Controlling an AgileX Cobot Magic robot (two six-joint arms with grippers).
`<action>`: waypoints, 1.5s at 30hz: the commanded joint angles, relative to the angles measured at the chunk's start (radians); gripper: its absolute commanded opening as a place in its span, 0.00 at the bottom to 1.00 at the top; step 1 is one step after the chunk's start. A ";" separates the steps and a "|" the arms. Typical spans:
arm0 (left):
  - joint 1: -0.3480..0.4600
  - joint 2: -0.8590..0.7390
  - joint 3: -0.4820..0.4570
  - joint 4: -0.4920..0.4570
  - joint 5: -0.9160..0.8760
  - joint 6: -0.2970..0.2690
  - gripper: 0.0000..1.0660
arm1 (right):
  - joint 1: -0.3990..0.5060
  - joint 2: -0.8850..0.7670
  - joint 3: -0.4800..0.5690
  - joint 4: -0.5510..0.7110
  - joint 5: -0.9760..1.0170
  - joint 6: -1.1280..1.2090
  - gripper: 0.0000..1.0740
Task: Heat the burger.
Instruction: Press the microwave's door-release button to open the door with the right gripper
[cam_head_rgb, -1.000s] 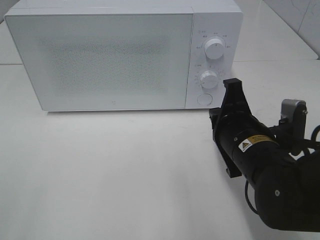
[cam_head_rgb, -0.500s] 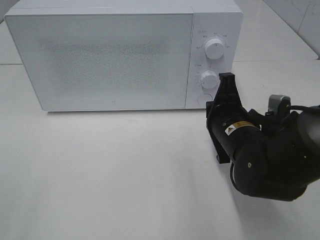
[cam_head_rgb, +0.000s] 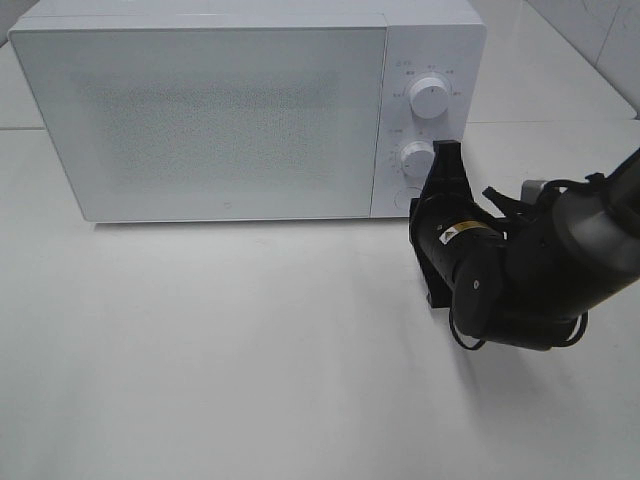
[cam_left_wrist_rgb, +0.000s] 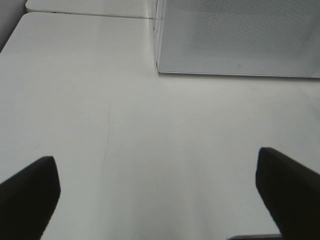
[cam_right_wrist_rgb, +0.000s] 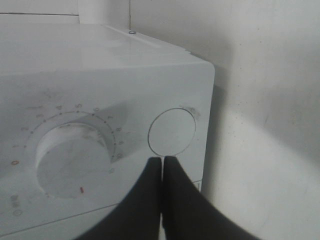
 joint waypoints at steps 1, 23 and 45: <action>0.001 -0.005 0.006 -0.008 -0.009 0.002 0.94 | -0.013 0.014 -0.023 -0.028 0.022 0.010 0.00; 0.001 -0.005 0.006 -0.008 -0.009 0.002 0.94 | -0.037 0.126 -0.134 -0.018 0.022 0.020 0.00; 0.001 -0.005 0.006 -0.008 -0.009 0.002 0.94 | -0.059 0.178 -0.201 -0.013 0.031 0.003 0.00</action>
